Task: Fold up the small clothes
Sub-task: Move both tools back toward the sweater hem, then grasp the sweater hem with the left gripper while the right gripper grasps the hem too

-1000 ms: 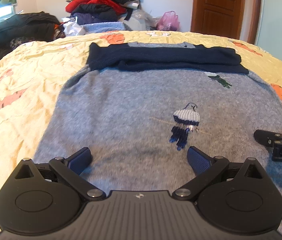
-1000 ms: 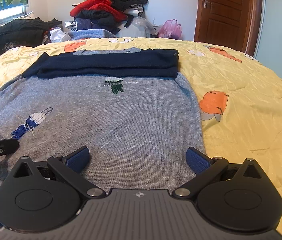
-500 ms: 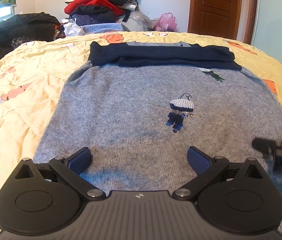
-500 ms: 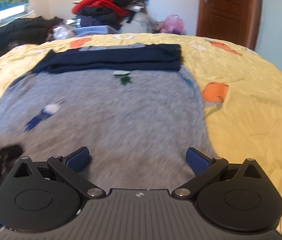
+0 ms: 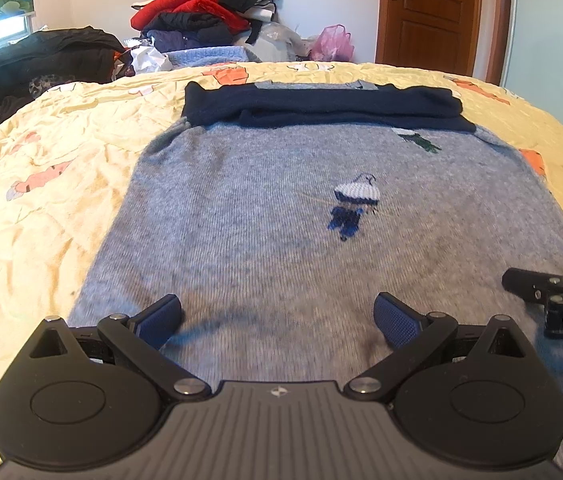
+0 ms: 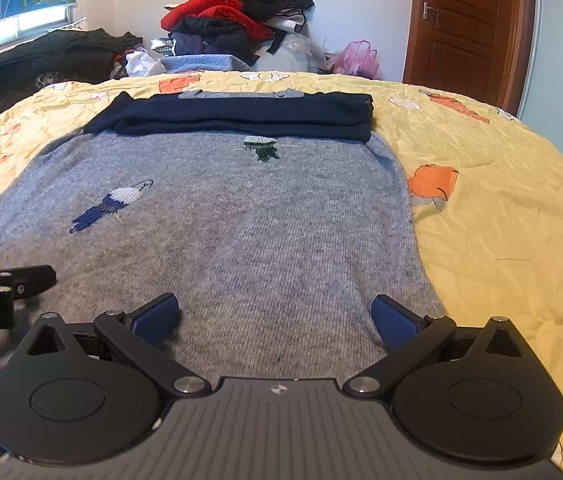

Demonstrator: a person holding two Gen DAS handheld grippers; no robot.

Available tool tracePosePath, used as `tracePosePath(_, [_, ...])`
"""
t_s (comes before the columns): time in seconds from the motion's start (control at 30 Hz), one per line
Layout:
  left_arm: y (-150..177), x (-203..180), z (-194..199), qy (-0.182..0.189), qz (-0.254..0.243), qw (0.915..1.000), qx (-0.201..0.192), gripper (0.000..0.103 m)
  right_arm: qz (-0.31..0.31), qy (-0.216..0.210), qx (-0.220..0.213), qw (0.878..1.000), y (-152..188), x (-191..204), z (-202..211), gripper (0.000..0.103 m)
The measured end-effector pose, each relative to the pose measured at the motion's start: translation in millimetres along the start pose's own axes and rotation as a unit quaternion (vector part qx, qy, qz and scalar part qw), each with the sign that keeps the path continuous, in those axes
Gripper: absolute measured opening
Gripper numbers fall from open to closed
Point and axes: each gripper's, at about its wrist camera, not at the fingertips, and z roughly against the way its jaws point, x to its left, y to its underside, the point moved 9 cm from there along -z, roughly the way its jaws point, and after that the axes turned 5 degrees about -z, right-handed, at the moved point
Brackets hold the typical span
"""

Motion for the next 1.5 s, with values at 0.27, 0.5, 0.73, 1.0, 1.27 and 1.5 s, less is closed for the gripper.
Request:
tracePosePath(0.27, [8.8, -1.4, 10.2, 0.001, -0.006, 1.0000, -0.004, 0.103, 0.007, 0.000, 0.004, 1.000, 7.9, 0.4, 9.9, 0.103])
tracePosePath(0.5, [17.9, 1.3, 21.0, 0.013, -0.006, 0.9998, 0.017, 0.103, 0.014, -0.009, 0.014, 1.000, 19.7, -1.8, 24.1, 0.103])
tracePosePath(0.73, [34.9, 5.0, 40.0, 0.027, -0.017, 0.9990, 0.031, 0.103, 0.023, -0.017, 0.012, 1.000, 28.9, -5.1, 35.6, 0.103])
tracePosePath(1.0, [41.2, 7.4, 47.9, 0.027, -0.016, 0.9989, 0.036, 0.103, 0.022, -0.014, 0.011, 1.000, 32.7, -4.5, 40.5, 0.103])
tracePosePath(1.27, [44.0, 16.7, 59.2, 0.026, -0.014, 0.9988, 0.039, 0.103, 0.031, -0.018, 0.012, 0.999, 39.6, -5.1, 49.9, 0.103])
tracePosePath(1.5, [43.7, 68.8, 76.5, 0.006, 0.038, 0.9987, 0.032, 0.103, 0.013, -0.084, 0.035, 0.996, 33.3, -16.0, 82.9, 0.102])
